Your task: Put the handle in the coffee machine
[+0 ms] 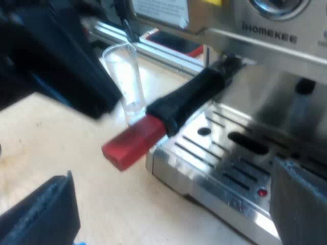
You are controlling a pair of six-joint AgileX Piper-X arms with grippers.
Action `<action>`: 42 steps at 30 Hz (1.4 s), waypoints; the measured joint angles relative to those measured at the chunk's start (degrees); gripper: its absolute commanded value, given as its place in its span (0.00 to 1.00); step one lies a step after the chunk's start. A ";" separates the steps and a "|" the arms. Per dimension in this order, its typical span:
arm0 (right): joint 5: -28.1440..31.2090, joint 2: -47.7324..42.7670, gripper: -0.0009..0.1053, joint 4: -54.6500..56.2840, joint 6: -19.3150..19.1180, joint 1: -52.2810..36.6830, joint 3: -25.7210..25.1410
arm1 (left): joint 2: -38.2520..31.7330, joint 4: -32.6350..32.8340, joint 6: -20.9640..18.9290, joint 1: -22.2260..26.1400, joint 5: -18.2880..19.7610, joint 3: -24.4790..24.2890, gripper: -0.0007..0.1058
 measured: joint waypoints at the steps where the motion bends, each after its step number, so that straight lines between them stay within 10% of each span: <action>1: -0.01 0.00 0.74 0.73 0.00 0.00 0.00 | -1.67 0.88 0.00 1.03 -1.62 0.00 0.01; 7: -0.01 0.00 0.74 1.22 0.00 0.00 0.00 | -8.21 6.20 0.00 5.09 -11.52 0.00 0.01; 16: -0.01 0.00 0.74 1.22 0.33 0.00 0.00 | -13.14 10.75 0.40 5.37 -15.35 0.00 0.09; 25: -0.01 0.00 0.74 2.57 0.33 0.00 -0.87 | -14.38 10.95 1.13 10.68 -15.87 -1.76 0.98; 42: 5.79 0.00 0.75 34.50 2.61 -15.19 -24.78 | -14.99 4.61 -4.93 15.26 -20.63 -13.94 1.00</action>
